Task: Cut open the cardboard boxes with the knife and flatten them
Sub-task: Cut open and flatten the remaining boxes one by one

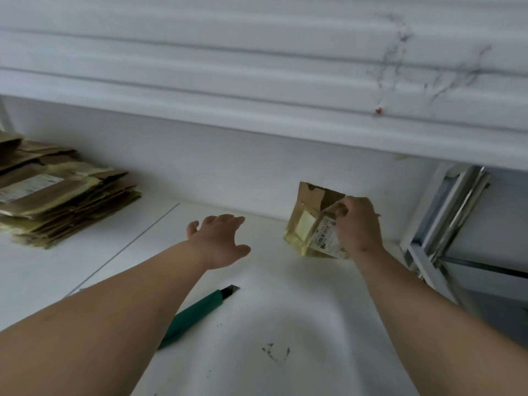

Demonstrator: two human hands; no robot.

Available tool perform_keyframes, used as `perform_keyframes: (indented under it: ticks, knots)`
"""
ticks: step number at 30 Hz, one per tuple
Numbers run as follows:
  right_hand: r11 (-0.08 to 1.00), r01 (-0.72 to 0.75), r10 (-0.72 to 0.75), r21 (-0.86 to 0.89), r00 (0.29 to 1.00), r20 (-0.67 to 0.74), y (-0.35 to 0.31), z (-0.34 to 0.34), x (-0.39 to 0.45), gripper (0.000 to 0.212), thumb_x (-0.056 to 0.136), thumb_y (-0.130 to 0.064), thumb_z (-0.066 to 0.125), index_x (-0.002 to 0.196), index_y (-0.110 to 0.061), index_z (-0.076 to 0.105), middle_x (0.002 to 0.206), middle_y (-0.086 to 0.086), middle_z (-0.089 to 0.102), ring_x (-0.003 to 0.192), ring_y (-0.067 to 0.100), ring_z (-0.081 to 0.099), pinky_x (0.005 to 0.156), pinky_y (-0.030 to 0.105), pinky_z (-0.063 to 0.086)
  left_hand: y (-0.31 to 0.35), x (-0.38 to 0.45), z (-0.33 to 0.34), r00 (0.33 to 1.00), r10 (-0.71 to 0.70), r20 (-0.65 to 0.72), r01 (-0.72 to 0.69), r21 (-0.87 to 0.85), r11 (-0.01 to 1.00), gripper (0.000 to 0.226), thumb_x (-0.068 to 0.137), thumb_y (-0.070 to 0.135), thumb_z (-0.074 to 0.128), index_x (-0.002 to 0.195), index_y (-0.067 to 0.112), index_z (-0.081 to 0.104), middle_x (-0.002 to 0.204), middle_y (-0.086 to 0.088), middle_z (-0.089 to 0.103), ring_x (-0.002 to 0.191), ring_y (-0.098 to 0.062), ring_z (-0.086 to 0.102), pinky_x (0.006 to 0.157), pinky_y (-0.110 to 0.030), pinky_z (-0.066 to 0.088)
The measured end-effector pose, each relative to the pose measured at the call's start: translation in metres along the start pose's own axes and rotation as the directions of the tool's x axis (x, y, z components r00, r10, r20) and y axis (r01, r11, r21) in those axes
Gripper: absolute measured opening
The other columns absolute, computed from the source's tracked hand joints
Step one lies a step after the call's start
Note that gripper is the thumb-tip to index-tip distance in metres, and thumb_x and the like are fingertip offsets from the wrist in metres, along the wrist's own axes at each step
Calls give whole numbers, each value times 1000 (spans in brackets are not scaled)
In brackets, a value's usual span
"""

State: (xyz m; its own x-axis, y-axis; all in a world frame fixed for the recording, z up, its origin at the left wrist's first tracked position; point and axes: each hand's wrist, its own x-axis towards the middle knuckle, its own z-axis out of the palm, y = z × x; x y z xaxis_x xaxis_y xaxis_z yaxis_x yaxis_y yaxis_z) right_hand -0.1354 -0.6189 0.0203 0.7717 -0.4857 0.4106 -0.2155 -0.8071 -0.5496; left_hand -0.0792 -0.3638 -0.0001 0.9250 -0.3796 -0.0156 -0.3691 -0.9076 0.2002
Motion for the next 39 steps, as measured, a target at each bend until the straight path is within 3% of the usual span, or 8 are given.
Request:
perform_keyframes:
  ticks: [9, 14, 19, 24, 28, 33, 35, 39]
  knots:
    - [939, 210, -249, 271, 961, 121, -128, 40, -63, 16, 100, -20, 50, 103, -24, 65, 100, -7, 56, 84, 5, 52, 54, 7, 35, -92, -51, -23, 994, -76, -76, 55, -252, 966, 124, 59, 90, 54, 154, 38, -8, 163, 4, 11, 147, -26, 21, 114, -53, 24]
    - [899, 214, -325, 382, 910, 256, -219, 84, -108, 21, 101, -19, 50, 112, -24, 67, 113, -4, 63, 97, 8, 57, 71, 19, 41, -174, -87, -37, 982, -139, -127, 78, -398, 914, 122, 63, 61, 77, 154, 37, 0, 143, 6, 46, 128, -22, 48, 106, -49, 40]
    - [869, 227, -361, 440, 899, 247, -275, 133, -140, 50, 101, -17, 52, 148, -29, 41, 152, -1, 36, 129, 17, 50, 108, 30, 39, -265, -123, -51, 956, -281, -79, 143, -713, 687, 105, 70, 38, 80, 154, 33, 17, 117, 10, 61, 105, -15, 61, 98, -37, 48]
    - [954, 85, -169, 287, 945, 280, -299, 177, -158, 69, 91, -26, 64, 152, -23, 32, 156, 6, 24, 139, 25, 38, 110, 29, 33, -333, -149, -61, 902, -426, 69, 220, -923, 316, 58, 87, 35, 67, 138, 25, 41, 110, -4, 67, 93, -21, 65, 89, -40, 54]
    - [899, -192, -68, 394, 827, 558, -315, 200, -170, 52, 97, -36, 54, 146, -23, 43, 144, 4, 50, 117, 21, 59, 97, 29, 42, -363, -160, -60, 887, -420, 194, 302, -931, 207, 38, 93, 43, 56, 124, 21, 50, 106, -13, 69, 89, -28, 67, 87, -44, 56]
    - [816, -257, -153, 517, 768, 622, -330, 227, -170, 33, 101, -41, 42, 93, -22, 67, 85, -7, 70, 75, 12, 59, 80, 36, 48, -379, -156, -54, 870, -427, 247, 377, -890, 254, 26, 98, 40, 47, 113, 21, 56, 113, -12, 65, 92, -29, 66, 87, -47, 55]
    - [831, -229, -206, 507, 720, 663, -333, 234, -166, 22, 99, -38, 51, 106, -26, 68, 90, -11, 71, 79, 8, 62, 78, 30, 47, -385, -152, -50, 843, -475, 251, 442, -827, 348, 25, 99, 35, 45, 113, 20, 59, 117, -10, 62, 103, -28, 61, 92, -46, 52]
    - [899, -122, -249, 420, 647, 721, -331, 248, -155, 55, 93, -43, 64, 142, -23, 50, 126, 1, 65, 111, 15, 63, 100, 34, 48, -395, -136, -44, 845, -533, 27, 462, -540, 704, 47, 101, 32, 45, 147, 26, 35, 144, -6, 46, 127, -28, 47, 106, -41, 41]
